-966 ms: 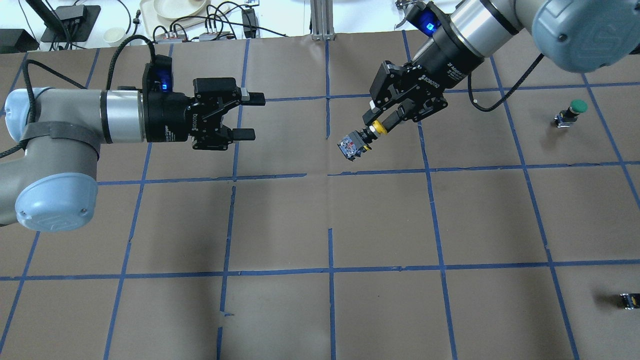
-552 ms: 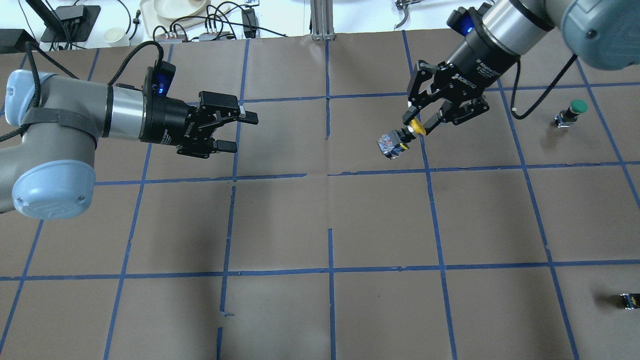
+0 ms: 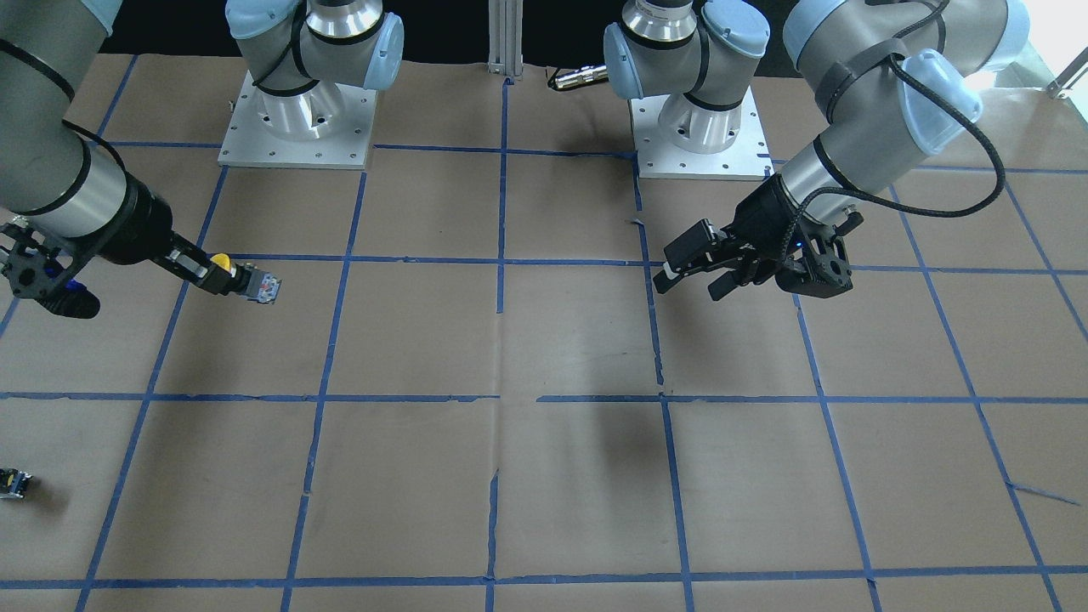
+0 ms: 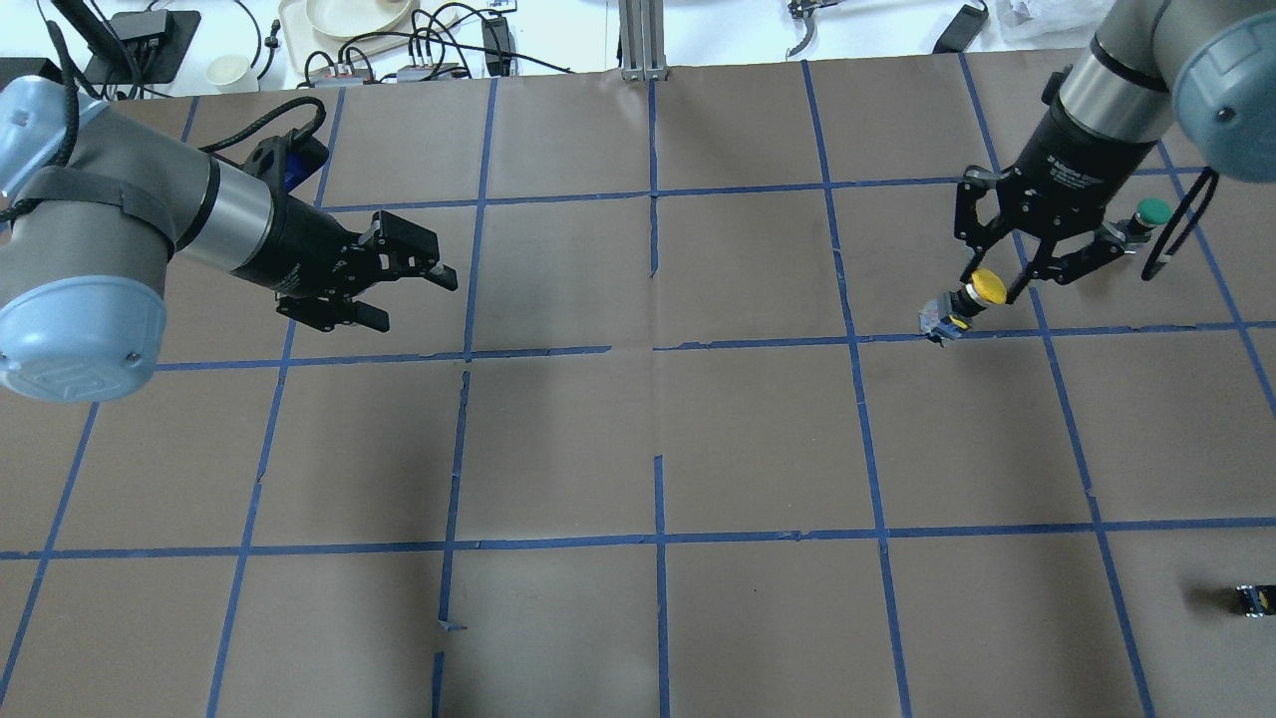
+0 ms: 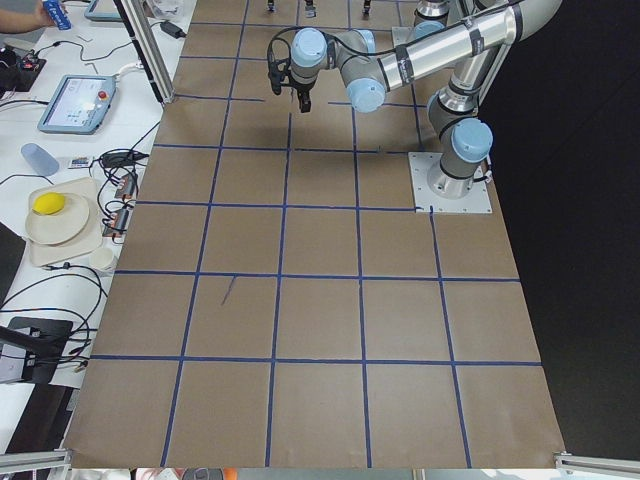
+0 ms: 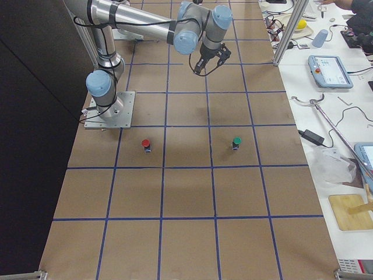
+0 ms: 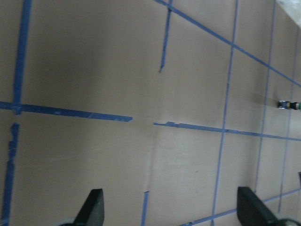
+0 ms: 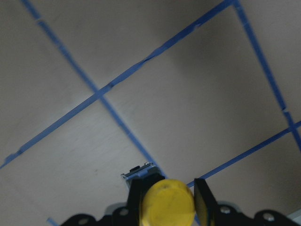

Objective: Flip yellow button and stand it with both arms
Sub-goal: 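Carry the yellow button with the right gripper while the left gripper withdraws, then lower the yellow button upright onto the table with the right gripper and release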

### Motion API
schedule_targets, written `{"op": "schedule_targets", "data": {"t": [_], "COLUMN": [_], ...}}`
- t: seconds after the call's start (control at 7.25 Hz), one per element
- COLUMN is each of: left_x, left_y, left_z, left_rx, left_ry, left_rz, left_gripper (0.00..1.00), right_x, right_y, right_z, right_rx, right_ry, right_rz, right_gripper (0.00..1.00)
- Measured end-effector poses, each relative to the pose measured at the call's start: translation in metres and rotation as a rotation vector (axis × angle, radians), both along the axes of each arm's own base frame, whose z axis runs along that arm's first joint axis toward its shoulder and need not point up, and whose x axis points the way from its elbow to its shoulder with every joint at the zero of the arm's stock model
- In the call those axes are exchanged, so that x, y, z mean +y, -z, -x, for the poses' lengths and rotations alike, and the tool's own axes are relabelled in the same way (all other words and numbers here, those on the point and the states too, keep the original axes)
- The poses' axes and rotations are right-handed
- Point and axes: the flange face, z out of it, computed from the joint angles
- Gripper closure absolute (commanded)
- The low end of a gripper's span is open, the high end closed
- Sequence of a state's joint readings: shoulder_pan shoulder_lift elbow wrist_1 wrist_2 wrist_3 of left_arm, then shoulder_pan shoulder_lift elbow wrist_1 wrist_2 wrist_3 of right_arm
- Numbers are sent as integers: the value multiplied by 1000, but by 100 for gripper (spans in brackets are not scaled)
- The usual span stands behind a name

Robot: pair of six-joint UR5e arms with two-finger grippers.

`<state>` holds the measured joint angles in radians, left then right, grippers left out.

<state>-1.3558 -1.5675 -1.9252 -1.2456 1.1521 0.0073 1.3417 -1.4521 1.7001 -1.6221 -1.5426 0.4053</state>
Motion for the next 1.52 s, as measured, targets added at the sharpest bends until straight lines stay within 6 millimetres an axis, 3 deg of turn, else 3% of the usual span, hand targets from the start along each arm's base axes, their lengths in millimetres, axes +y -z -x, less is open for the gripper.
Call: {"op": "schedule_targets", "data": {"t": [0.28, 0.55, 0.83, 0.97, 1.24, 1.52], "left_x": [-6, -16, -15, -11, -1, 11], "left_y": [-20, -59, -91, -98, -113, -124], "left_z": [-16, -8, 18, 36, 61, 71], "left_rx": [-199, -303, -364, -392, -418, -419], "left_ry": [22, 71, 135, 173, 220, 239], "left_rz": [-40, -59, -54, -46, -13, 8], "left_gripper": [1, 0, 0, 0, 0, 0], "right_x": [18, 28, 35, 38, 36, 36], "right_y": [36, 42, 48, 55, 76, 97], "right_z": [37, 65, 102, 114, 145, 190], "right_rx": [227, 355, 394, 405, 435, 489], "right_ry": [157, 409, 674, 756, 832, 835], "right_rz": [35, 71, 65, 64, 45, 33], "right_gripper": [96, 97, 99, 100, 100, 99]}}
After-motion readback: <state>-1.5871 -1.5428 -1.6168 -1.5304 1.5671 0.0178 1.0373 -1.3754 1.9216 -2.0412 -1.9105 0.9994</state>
